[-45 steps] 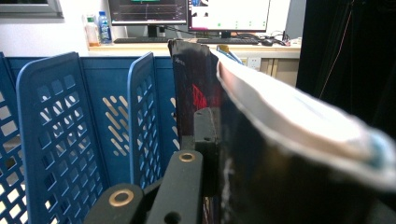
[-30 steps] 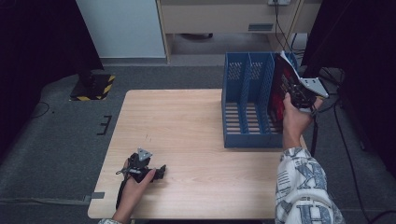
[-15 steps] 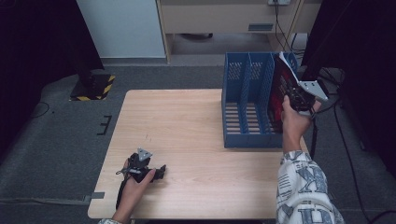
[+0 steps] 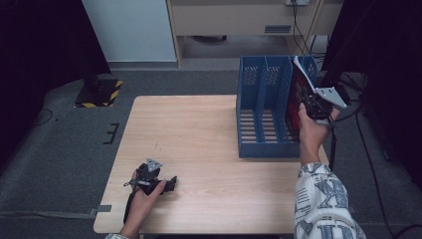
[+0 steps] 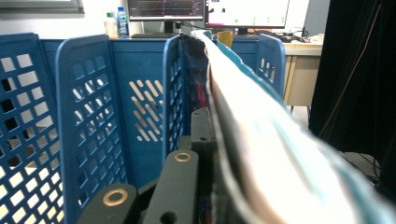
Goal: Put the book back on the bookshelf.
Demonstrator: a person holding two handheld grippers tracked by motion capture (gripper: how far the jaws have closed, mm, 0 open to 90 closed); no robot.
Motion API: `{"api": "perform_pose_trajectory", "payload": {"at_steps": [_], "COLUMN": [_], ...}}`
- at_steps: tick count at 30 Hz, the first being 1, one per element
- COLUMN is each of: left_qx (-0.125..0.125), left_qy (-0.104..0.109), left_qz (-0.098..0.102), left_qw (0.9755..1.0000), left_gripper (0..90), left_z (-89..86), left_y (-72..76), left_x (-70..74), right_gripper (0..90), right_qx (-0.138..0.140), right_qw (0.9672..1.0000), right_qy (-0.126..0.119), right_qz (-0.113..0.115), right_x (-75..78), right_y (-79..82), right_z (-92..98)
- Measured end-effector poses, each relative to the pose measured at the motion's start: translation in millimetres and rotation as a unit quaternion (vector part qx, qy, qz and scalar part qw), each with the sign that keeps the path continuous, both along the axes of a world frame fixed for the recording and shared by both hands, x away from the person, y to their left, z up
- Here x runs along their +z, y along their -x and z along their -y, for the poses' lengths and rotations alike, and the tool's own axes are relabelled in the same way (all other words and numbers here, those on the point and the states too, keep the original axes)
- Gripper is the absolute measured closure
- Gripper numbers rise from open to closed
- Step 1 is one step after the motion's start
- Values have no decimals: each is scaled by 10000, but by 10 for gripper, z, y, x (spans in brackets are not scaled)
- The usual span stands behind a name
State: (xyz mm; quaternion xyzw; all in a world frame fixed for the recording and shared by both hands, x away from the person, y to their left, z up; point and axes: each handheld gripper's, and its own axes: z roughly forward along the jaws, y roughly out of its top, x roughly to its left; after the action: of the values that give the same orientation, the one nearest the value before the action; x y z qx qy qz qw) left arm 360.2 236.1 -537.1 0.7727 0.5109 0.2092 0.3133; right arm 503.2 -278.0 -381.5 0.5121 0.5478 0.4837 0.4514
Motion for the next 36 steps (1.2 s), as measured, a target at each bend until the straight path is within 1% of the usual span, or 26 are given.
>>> {"api": "perform_pose_trajectory", "payload": {"at_steps": [5,6,13,17,25,31,32,33,36], "left_qx": [0,-1,-11,-10,-17,-18,-18,-18,-17], "left_qy": [0,0,1,1,-1,-2,-2,-2,-2], "left_qz": [-1,0,-1,-1,-2,-2,-2,-2,-2], "left_qw": [10000,10000,10000,10000,10000,10000,10000,10000,10000], "left_gripper": [0,0,0,0,0,0,0,0,0], "left_z": [0,0,0,1,1,2,1,2,2], "left_y": [0,0,0,0,2,2,2,2,2], "left_x": [0,0,0,0,0,0,0,0,0], "right_gripper": [826,815,787,782,751,663,614,614,547], "right_qx": [61,76,130,127,152,138,137,137,97], "right_qw": [10000,10000,9999,9999,9998,9998,9998,9998,9999], "right_qy": [41,9,-1,86,83,56,77,77,90], "right_qz": [0,4,10,-47,-92,-104,-123,-123,-111], "right_x": [-10,-14,-22,-25,-28,-18,-15,-15,-5], "right_y": [13,15,30,34,37,46,51,51,61], "right_z": [-35,-48,-92,-126,-138,-129,-128,-128,-122]}}
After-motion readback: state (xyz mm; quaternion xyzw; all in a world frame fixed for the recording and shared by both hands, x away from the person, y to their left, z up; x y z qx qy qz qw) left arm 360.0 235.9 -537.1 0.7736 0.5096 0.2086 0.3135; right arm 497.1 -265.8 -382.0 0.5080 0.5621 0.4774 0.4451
